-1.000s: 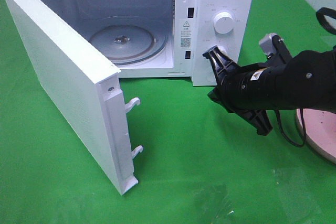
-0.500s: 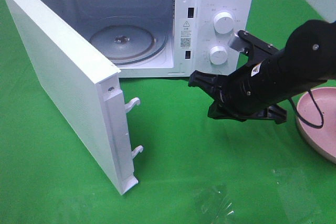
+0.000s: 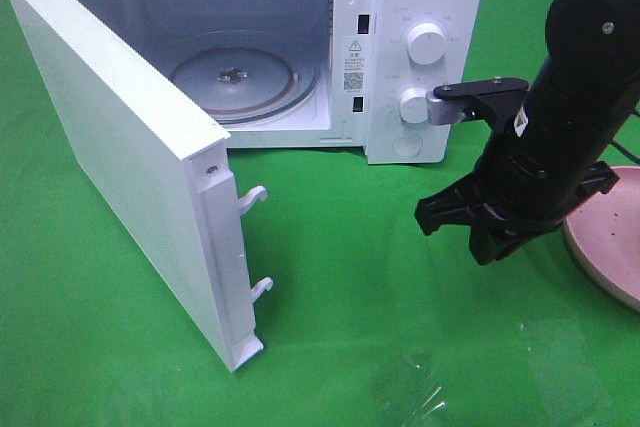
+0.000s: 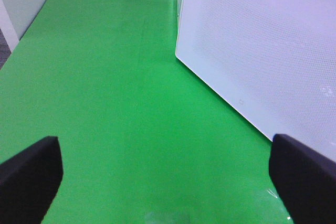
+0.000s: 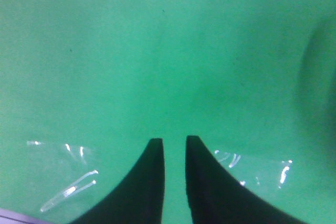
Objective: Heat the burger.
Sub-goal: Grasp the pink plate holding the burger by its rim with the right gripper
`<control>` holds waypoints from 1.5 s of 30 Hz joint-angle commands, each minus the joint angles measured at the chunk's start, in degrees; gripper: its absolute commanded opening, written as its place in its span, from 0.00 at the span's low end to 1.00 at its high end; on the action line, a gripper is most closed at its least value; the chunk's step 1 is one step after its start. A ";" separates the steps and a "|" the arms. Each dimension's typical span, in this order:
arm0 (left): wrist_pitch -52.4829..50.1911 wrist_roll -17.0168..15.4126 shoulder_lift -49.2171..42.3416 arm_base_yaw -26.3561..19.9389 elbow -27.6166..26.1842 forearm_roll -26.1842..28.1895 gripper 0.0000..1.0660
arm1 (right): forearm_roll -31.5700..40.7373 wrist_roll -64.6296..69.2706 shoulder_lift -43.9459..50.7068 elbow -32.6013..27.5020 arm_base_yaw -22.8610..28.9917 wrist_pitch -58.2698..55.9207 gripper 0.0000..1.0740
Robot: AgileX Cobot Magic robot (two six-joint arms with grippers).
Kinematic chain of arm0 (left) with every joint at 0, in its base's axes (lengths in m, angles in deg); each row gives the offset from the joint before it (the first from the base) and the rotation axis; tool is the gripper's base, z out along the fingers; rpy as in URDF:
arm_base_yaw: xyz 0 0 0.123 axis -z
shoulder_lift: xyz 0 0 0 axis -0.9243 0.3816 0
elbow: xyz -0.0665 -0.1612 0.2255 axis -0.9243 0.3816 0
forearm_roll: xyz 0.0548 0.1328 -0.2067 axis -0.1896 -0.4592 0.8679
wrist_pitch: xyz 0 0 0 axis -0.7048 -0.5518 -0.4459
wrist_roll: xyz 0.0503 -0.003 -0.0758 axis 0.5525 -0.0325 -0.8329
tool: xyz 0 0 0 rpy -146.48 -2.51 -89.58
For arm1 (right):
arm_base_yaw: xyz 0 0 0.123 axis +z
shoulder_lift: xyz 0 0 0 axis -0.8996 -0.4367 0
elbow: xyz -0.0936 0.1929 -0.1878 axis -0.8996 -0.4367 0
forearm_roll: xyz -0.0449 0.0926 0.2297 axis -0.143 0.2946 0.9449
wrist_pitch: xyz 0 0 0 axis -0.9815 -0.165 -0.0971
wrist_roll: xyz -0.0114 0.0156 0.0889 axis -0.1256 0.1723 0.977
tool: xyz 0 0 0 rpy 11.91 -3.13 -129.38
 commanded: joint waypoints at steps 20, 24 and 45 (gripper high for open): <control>-0.06 0.00 -1.03 0.00 0.06 0.17 0.95 | -11.34 -4.93 9.57 0.17 -8.37 -9.11 0.86; -0.06 0.00 -1.03 0.00 0.06 0.17 0.95 | -11.00 -5.90 9.57 0.17 -13.01 -8.59 0.85; -0.06 0.00 -1.03 0.00 0.06 0.17 0.95 | -7.73 -7.62 1.26 0.17 -16.84 -4.41 0.80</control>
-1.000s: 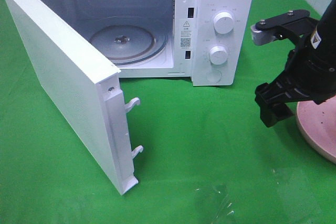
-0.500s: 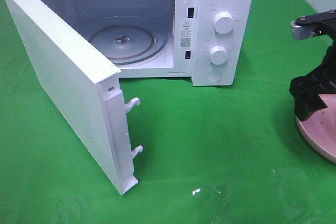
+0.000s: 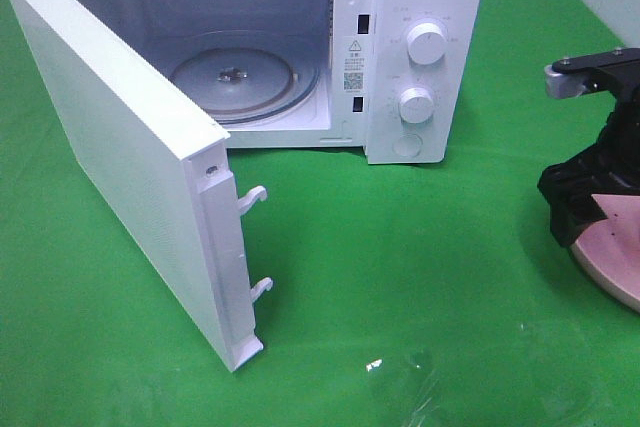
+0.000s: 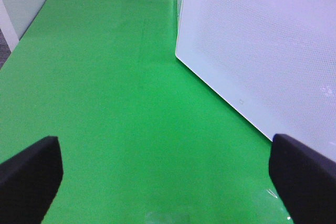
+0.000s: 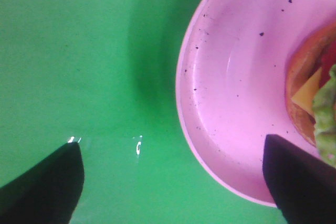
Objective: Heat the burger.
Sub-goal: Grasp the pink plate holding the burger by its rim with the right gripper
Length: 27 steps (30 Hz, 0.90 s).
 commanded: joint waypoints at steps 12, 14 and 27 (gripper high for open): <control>-0.06 0.00 -1.03 0.00 0.06 0.17 0.95 | 0.11 -0.92 -5.44 0.06 -0.29 4.18 0.79; -0.06 0.00 -1.03 0.00 0.06 0.17 0.95 | 0.11 -0.92 -6.53 0.06 -0.29 4.47 0.78; -0.06 0.00 -1.03 0.00 0.06 0.17 0.95 | -0.29 -0.86 -11.52 0.06 -0.29 7.39 0.77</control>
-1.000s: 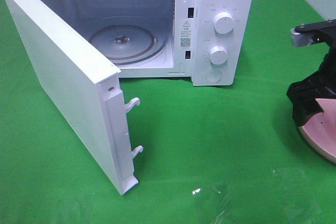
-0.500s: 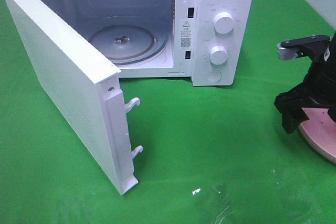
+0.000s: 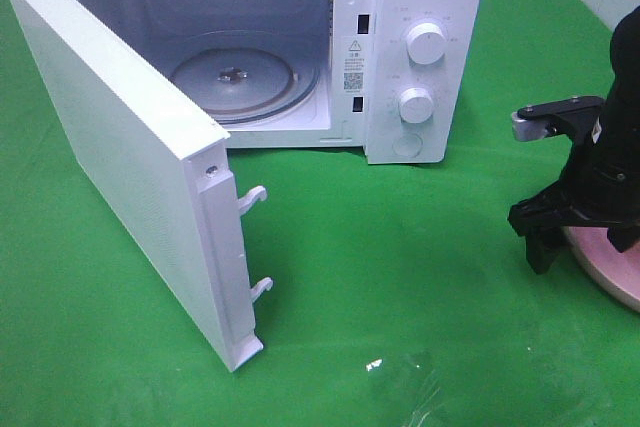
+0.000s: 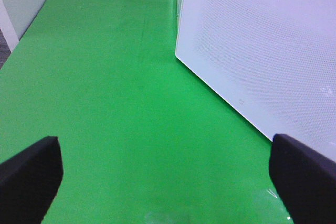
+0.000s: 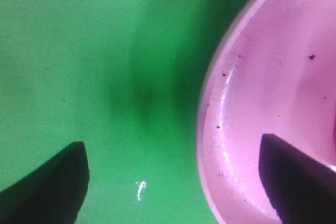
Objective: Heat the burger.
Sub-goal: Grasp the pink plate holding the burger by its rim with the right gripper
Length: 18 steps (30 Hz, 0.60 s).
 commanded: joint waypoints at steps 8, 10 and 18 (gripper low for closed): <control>-0.06 0.00 -1.03 0.00 0.06 0.17 0.95 | -0.34 -0.86 -1.49 0.00 -2.29 2.75 0.76; -0.06 0.00 -1.03 0.00 0.06 0.17 0.95 | -0.57 -0.86 -1.49 0.00 -3.09 3.27 0.76; -0.06 0.00 -1.03 0.00 0.06 0.17 0.95 | -1.15 -0.86 -3.72 0.00 -3.67 4.01 0.75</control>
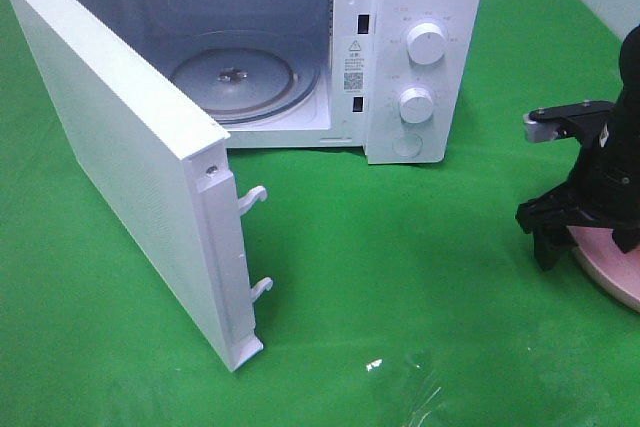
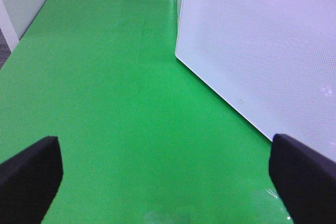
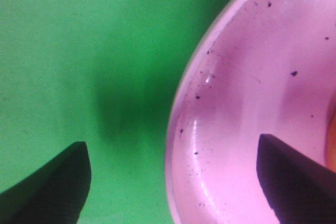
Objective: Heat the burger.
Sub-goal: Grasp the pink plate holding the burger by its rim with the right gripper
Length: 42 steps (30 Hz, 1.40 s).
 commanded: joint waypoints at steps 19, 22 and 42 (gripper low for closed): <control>-0.06 0.00 -1.03 0.00 0.06 0.17 0.95 | -2.52 1.32 -4.41 0.00 -0.34 2.29 0.37; -0.06 0.00 -1.03 0.00 0.06 0.17 0.95 | -3.38 1.32 -4.41 0.00 -0.34 1.89 0.15; -0.06 0.00 -1.03 0.00 0.06 0.17 0.95 | -9.05 7.91 -2.69 0.00 -0.11 -0.23 0.00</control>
